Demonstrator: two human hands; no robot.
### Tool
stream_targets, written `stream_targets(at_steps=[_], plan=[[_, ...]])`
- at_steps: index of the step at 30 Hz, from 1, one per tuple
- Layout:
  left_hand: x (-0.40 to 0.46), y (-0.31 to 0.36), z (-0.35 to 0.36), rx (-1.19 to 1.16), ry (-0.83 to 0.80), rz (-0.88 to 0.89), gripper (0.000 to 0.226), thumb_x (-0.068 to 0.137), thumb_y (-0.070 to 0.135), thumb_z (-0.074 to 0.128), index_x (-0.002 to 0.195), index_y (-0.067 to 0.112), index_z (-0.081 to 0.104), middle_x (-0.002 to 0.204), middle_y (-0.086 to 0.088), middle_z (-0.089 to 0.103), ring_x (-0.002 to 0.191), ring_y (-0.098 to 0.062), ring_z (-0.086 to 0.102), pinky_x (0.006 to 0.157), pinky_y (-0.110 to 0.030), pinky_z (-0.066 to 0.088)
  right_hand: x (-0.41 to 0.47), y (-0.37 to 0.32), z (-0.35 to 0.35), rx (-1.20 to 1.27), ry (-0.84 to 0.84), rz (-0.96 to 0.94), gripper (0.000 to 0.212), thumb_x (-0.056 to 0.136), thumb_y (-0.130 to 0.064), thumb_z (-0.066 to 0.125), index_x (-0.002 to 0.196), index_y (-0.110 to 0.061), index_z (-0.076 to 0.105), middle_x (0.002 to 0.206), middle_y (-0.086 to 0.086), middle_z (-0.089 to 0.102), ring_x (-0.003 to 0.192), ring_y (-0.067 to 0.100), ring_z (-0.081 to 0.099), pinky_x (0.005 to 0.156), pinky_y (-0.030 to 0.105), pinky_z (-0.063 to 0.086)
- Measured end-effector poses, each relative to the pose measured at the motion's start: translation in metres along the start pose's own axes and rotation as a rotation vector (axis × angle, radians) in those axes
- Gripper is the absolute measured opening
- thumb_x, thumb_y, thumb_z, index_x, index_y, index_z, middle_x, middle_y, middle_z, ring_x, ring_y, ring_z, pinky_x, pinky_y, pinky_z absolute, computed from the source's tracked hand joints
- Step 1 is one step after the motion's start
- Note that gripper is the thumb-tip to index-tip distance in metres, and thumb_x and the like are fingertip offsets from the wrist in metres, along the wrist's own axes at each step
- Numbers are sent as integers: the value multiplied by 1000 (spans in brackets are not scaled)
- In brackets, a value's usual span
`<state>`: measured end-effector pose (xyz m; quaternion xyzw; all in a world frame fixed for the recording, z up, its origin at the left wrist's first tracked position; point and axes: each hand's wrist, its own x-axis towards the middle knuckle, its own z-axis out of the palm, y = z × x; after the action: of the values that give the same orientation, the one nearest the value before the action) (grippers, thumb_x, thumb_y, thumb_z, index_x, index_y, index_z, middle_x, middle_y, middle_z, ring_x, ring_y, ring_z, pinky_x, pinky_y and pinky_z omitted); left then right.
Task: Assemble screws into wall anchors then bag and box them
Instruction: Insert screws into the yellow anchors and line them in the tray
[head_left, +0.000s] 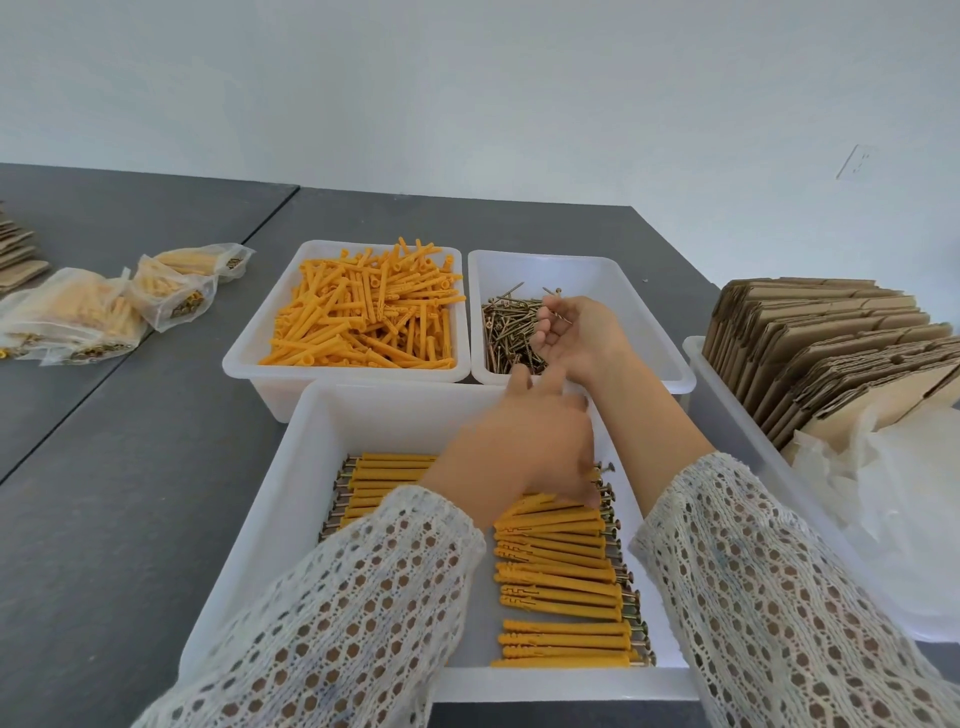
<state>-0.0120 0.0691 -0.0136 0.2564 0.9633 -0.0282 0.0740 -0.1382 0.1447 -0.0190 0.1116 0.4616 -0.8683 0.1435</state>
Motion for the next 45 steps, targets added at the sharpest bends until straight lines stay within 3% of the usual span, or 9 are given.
stream_targets(at_steps=[3, 7, 9, 11, 14, 31, 38, 42, 45], plan=[[3, 23, 11, 110, -67, 32, 32, 88, 62, 59, 89, 29, 63, 116, 2, 57, 131, -30, 30, 113, -58, 8, 1, -1, -1, 16, -4, 11, 24, 96, -5, 39, 82, -5, 59, 65, 7, 54, 54, 15, 47, 47, 22, 42], [4, 40, 16, 195, -57, 50, 36, 94, 56, 57, 93, 21, 49, 85, 2, 50, 108, -26, 57, 111, -50, 23, 1, -1, -2, 24, -4, 9, 25, 99, -8, 38, 85, -5, 59, 66, 8, 55, 56, 16, 47, 47, 23, 43], [6, 40, 14, 199, -73, 47, 38, 94, 56, 57, 106, 20, 56, 89, 1, 55, 102, -24, 60, 106, -46, 32, 0, 0, -2, 22, 0, 11, 27, 100, -10, 38, 85, -5, 59, 66, 7, 55, 56, 16, 47, 47, 24, 43], [6, 38, 14, 185, -73, 29, 44, 91, 56, 61, 115, 19, 57, 85, 2, 52, 86, -20, 59, 87, -37, 43, 1, -1, -2, 19, 0, 10, 28, 101, -11, 37, 85, -5, 59, 65, 7, 54, 56, 16, 47, 47, 24, 43], [4, 38, 14, 176, -56, 23, 42, 90, 56, 63, 100, 18, 46, 74, 1, 41, 61, -14, 41, 55, -28, 32, 0, 0, -1, 13, 6, 14, 27, 101, -11, 37, 86, -5, 59, 65, 7, 54, 56, 16, 48, 47, 24, 44], [2, 25, 16, -122, -52, 71, 39, 80, 45, 78, 89, 17, 53, 81, 2, 54, 76, -22, 56, 68, -34, 51, -3, -3, -1, -196, 50, -30, 24, 98, -6, 39, 86, -6, 60, 65, 6, 55, 53, 16, 48, 46, 23, 46], [1, -9, -11, -529, 131, 3, 14, 91, 26, 64, 83, 15, 61, 76, 10, 55, 70, -6, 50, 64, -23, 37, 12, -1, -20, -1146, 227, -501, 23, 88, -2, 39, 67, -9, 44, 61, 10, 43, 57, 20, 36, 51, 24, 34], [-11, -45, -26, -782, 564, -119, 16, 92, 16, 54, 81, 18, 64, 74, 8, 60, 64, -4, 52, 61, -23, 43, 14, 8, -16, -1642, 110, -338, 25, 92, -8, 44, 68, -12, 41, 68, 3, 44, 71, 25, 45, 53, 25, 34], [-13, -68, -16, -563, 796, -336, 18, 96, 19, 49, 83, 17, 60, 81, 1, 61, 78, -19, 57, 63, -36, 47, 12, 13, -11, -1756, 76, -202, 23, 93, -23, 45, 73, -12, 46, 76, 4, 52, 76, 26, 50, 69, 34, 42]])
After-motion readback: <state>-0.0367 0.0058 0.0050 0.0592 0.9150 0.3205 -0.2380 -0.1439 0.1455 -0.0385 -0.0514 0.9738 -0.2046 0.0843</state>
